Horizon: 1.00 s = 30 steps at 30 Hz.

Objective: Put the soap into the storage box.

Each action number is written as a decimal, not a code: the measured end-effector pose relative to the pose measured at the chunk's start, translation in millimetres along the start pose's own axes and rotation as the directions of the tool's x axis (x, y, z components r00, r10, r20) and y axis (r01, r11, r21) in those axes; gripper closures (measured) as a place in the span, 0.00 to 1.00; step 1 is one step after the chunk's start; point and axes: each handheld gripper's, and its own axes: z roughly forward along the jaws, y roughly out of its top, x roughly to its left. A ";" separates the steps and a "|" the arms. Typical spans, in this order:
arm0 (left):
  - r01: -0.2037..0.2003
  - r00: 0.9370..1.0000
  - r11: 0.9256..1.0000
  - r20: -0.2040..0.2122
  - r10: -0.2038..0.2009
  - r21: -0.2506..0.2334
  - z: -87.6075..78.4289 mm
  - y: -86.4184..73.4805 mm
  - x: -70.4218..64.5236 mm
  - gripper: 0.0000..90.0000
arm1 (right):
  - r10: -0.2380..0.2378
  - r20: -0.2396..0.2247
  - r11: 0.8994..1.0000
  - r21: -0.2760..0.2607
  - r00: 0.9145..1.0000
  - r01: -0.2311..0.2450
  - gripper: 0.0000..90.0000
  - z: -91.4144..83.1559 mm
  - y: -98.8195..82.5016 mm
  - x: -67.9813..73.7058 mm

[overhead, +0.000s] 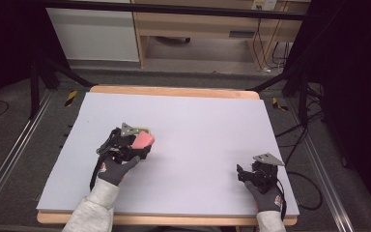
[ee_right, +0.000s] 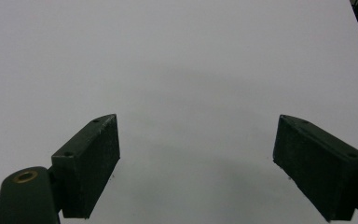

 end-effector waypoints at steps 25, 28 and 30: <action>0.058 0.997 0.998 -0.055 -0.057 0.020 20.9 -1.0 27.9 0.41 | -0.005 0.002 1.000 0.005 1.000 0.005 0.16 2.3 0.7 2.2; 0.068 0.996 0.997 -0.060 -0.066 0.026 23.8 -2.5 30.4 0.41 | -0.002 0.000 1.000 0.006 1.000 0.002 0.16 2.4 0.8 2.7; 0.065 0.996 0.997 -0.063 -0.063 0.031 24.7 -2.6 31.4 0.41 | -0.004 0.000 1.000 0.005 1.000 0.004 0.16 2.5 0.8 2.7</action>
